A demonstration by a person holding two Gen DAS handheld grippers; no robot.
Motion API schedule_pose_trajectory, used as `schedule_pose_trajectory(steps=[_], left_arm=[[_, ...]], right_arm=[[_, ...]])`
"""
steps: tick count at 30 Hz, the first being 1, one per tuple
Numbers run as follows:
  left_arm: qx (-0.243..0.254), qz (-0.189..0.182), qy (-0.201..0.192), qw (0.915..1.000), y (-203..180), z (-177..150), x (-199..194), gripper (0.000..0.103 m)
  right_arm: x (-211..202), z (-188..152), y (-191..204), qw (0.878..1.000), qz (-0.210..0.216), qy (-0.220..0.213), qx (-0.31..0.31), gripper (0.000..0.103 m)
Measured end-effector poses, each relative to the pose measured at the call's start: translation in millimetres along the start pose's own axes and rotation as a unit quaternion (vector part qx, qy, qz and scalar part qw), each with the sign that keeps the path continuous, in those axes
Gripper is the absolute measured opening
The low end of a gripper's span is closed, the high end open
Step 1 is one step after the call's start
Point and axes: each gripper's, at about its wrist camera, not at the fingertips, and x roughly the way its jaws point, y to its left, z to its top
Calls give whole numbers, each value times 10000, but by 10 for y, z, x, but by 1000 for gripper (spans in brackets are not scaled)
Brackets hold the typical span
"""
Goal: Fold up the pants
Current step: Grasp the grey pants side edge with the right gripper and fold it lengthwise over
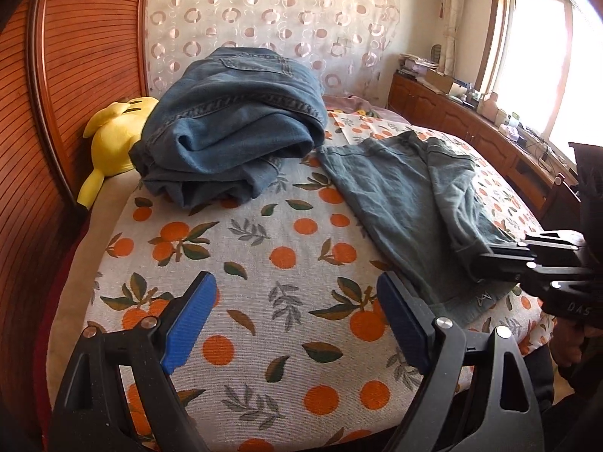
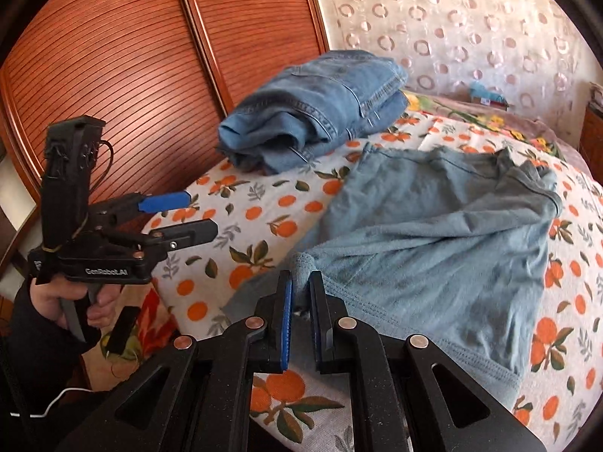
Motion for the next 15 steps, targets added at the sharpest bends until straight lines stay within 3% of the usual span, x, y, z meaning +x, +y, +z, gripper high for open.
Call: schedule_pose_trajectory(steps=[8, 15], left_arm=[[146, -158, 27, 9998, -183, 42, 29, 88], [282, -285, 76, 9992, -357, 78, 79, 88]], right_arm=[[-257, -56, -89, 9989, -407, -178, 149, 38], [-632, -270, -319, 9961, -662, -390, 429, 46]])
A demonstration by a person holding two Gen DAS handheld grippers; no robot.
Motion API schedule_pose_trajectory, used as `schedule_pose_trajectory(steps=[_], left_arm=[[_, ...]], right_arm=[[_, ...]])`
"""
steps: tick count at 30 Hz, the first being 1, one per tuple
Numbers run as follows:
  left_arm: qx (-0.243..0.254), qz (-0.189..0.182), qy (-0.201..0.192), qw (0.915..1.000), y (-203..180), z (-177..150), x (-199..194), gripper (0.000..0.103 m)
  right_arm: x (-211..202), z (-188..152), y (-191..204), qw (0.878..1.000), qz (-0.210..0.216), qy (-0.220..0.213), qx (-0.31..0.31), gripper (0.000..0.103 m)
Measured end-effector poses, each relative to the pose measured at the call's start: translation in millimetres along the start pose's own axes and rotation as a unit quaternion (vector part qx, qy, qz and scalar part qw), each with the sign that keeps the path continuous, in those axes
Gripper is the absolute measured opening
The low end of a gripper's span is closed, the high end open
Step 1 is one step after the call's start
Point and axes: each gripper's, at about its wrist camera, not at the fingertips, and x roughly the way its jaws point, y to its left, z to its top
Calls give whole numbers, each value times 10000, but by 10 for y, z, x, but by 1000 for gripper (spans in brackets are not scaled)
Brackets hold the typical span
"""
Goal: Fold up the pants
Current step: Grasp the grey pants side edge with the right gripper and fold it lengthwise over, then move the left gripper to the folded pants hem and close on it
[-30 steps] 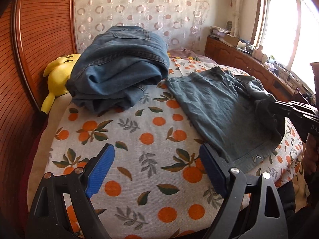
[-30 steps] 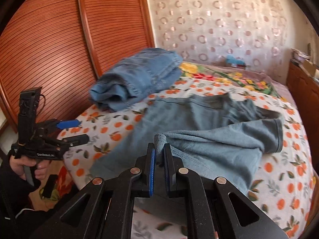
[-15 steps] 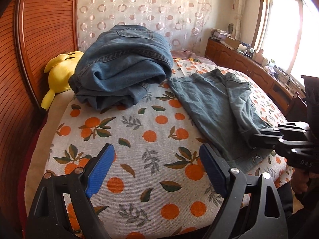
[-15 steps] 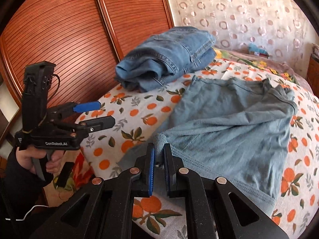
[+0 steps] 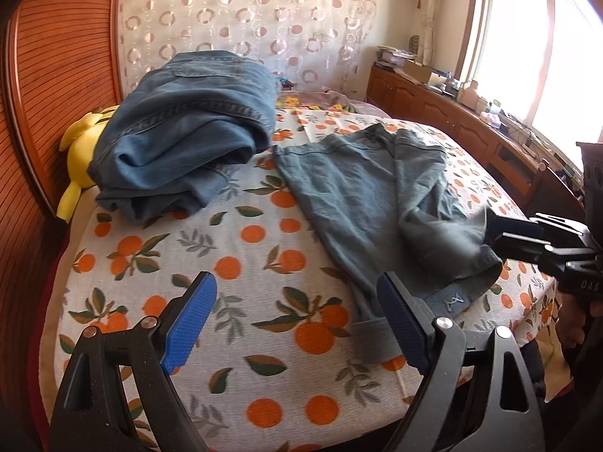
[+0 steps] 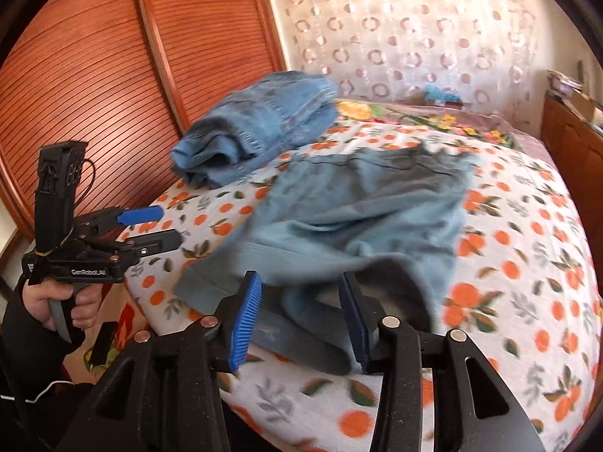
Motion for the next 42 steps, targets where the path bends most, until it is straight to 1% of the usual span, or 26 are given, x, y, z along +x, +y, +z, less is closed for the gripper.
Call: schedule_pose_trajectory(steps=[3, 7, 11, 15, 16, 17, 19, 24, 26, 27, 28, 32, 36, 39, 41, 42], left_arm=[[55, -69, 18, 10000, -87, 29, 26, 88], [171, -179, 39, 9997, -215, 57, 54, 88], [272, -346, 3, 9990, -341, 80, 73, 87], [346, -578, 47, 9977, -443, 110, 143, 75], [365, -623, 62, 9974, -463, 119, 166, 70], [374, -666, 98, 9970, -479, 128, 199, 68], [365, -724, 190, 9965, -507, 140, 271, 57], [447, -808, 378, 9950, -597, 80, 372, 48], [479, -862, 415, 9943, -628, 43, 375, 44], [486, -891, 410, 9940, -631, 35, 365, 40], [496, -915, 408, 9937, -640, 25, 358, 39], [527, -849, 481, 9938, -652, 5, 391, 39], [338, -877, 646, 9935, -585, -9, 458, 39], [378, -862, 630, 9936, -608, -26, 454, 38], [454, -889, 561, 9934, -635, -34, 415, 29], [494, -892, 499, 9935, -643, -32, 390, 19]], right_arm=[[-96, -50, -127, 9998, -165, -38, 122, 47], [-167, -86, -289, 9984, -508, -73, 254, 48], [-153, -94, -397, 9955, -906, -98, 252, 48], [-38, -79, -498, 9929, -1151, -28, 293, 48], [-7, -71, -523, 9924, -1199, -14, 288, 48], [26, -62, -538, 9919, -1240, 0, 278, 48], [73, -44, -575, 9911, -1306, 25, 268, 48], [252, -30, -616, 9900, -1370, 142, 295, 48], [273, -30, -608, 9912, -1271, 143, 353, 48], [267, -29, -621, 9913, -1260, 115, 372, 48], [281, -30, -615, 9910, -1271, 121, 409, 48], [305, -51, -639, 9915, -1216, 235, 403, 48], [297, -51, -701, 9923, -1137, 224, 440, 48], [312, -59, -735, 9917, -1183, 191, 477, 48], [317, -64, -729, 9917, -1180, 196, 473, 48], [316, -67, -724, 9917, -1176, 208, 472, 48]])
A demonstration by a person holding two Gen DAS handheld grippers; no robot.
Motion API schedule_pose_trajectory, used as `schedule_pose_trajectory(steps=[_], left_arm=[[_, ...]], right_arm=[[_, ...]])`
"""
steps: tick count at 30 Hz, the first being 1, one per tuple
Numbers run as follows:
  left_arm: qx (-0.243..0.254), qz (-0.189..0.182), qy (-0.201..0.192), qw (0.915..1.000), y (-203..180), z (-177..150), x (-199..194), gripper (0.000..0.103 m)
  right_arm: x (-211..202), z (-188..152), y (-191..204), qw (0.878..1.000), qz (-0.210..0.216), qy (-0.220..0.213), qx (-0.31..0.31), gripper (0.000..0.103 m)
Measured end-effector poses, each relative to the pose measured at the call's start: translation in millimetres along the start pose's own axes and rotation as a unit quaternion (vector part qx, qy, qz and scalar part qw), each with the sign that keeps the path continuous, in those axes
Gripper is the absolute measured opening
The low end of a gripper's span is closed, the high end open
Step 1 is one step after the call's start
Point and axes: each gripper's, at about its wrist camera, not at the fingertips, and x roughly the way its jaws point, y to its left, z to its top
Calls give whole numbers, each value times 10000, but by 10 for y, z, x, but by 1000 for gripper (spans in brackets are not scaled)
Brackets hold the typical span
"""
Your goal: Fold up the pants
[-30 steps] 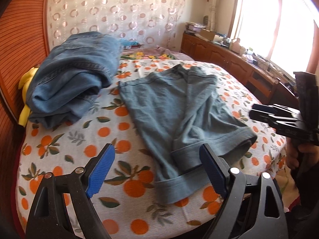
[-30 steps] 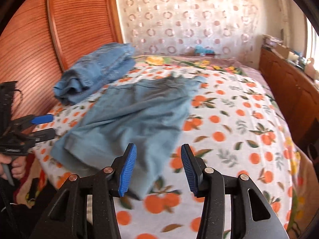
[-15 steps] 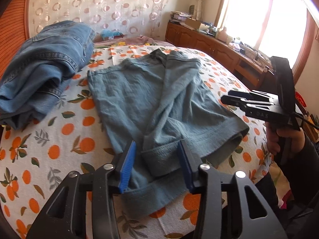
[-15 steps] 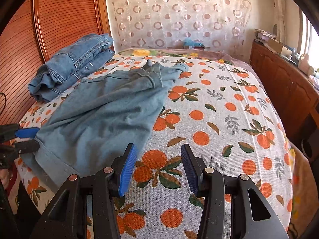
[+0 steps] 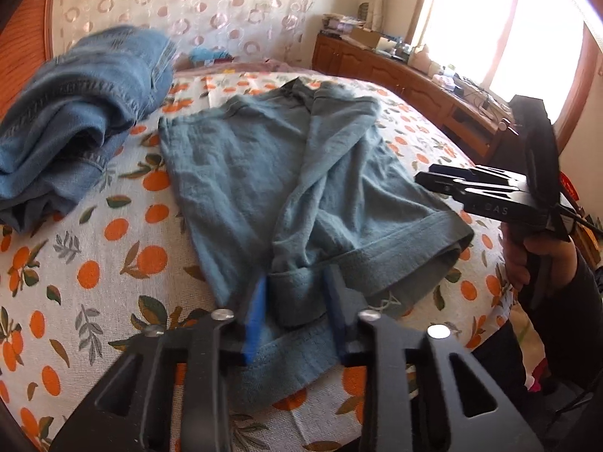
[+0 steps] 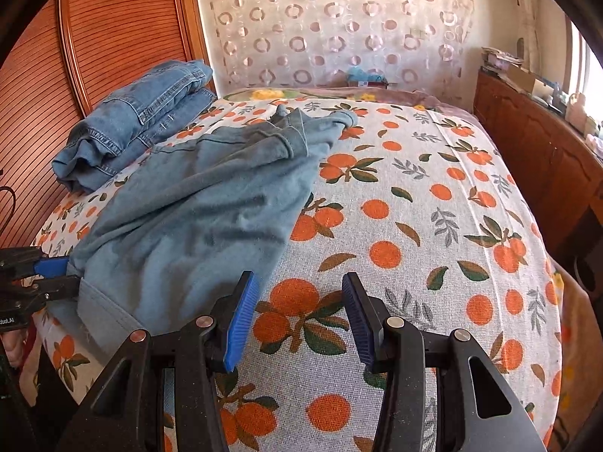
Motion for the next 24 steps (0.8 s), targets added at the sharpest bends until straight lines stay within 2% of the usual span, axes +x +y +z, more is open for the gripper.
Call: schedule_pose_trajectory(steps=[3, 9, 12, 15, 18, 21, 24], left_arm=[[-32, -118, -149, 9998, -5, 40, -121, 13], [-43, -221, -496, 9985, -38, 90, -531, 10], [-124, -90, -458, 9988, 33, 33, -631, 10], [-191, 163, -251, 9994, 128, -81, -567, 10], [-328, 242, -66, 9991, 208, -182, -482, 10], [-355, 262, -100, 9990, 224, -190, -471, 15], [-353, 371, -152, 9986, 234, -145, -488, 28]], right_arm=[[-7, -4, 5, 10000, -5, 8, -14, 48], [-16, -4, 16, 10000, -7, 5, -11, 48], [-15, -4, 12, 10000, -10, 4, -5, 48], [-12, -3, 6, 10000, -9, 3, -4, 48], [-9, -4, 3, 10000, -10, 4, -6, 48], [-8, -3, 6, 10000, -20, 4, -13, 48], [-12, -8, 15, 10000, -22, 4, -20, 48]])
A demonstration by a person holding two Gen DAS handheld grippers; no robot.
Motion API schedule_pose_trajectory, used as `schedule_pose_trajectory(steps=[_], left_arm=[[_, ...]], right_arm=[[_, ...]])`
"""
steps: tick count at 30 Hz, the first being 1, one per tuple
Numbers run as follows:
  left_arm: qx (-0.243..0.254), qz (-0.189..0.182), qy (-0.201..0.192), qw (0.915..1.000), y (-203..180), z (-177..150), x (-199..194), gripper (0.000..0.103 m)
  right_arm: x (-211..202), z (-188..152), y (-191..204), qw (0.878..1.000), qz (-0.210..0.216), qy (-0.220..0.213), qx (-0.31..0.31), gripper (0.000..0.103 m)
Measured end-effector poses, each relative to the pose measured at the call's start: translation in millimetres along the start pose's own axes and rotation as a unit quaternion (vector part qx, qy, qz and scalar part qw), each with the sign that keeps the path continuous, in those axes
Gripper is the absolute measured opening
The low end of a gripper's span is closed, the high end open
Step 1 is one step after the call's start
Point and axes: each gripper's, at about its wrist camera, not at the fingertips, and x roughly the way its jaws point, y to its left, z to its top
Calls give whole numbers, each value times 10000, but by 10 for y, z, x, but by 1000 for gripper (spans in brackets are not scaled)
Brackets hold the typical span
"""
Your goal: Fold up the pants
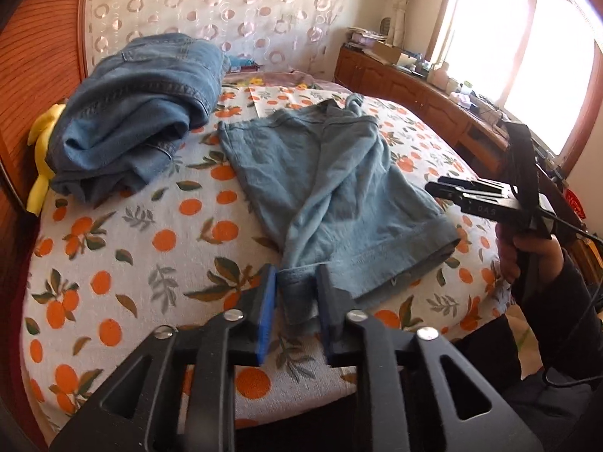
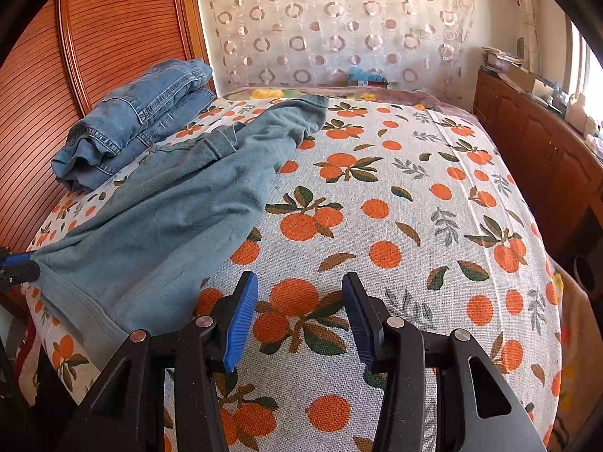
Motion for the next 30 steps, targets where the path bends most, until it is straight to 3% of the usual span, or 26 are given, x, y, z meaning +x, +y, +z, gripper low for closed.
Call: schedule_pose_trajectory(steps=[2, 4, 6, 12, 23, 28, 30], left_arm=[[7, 45, -53, 10000, -3, 57, -13, 33], [49, 29, -118, 9999, -21, 136, -15, 45], [112, 27, -218, 9997, -55, 235, -12, 47], [413, -217, -302, 9985, -245, 611, 163, 47], [887, -626, 49, 9941, -637, 1167, 798, 47], [1146, -645, 316, 9908, -792, 1337, 1117, 40], [1202, -585, 500, 9898, -824, 1383, 1274, 31]], right_arm=[[1, 0, -5, 10000, 4, -2, 5, 48], [1, 0, -4, 10000, 7, -2, 8, 48], [-1, 0, -6, 10000, -9, -8, 24, 48], [-68, 53, 41, 9999, -13, -90, -99, 48], [-73, 212, 20, 9996, 123, -192, -150, 48], [24, 283, -54, 9999, 84, -95, -111, 48], [61, 313, -86, 9999, 101, -76, -91, 48]])
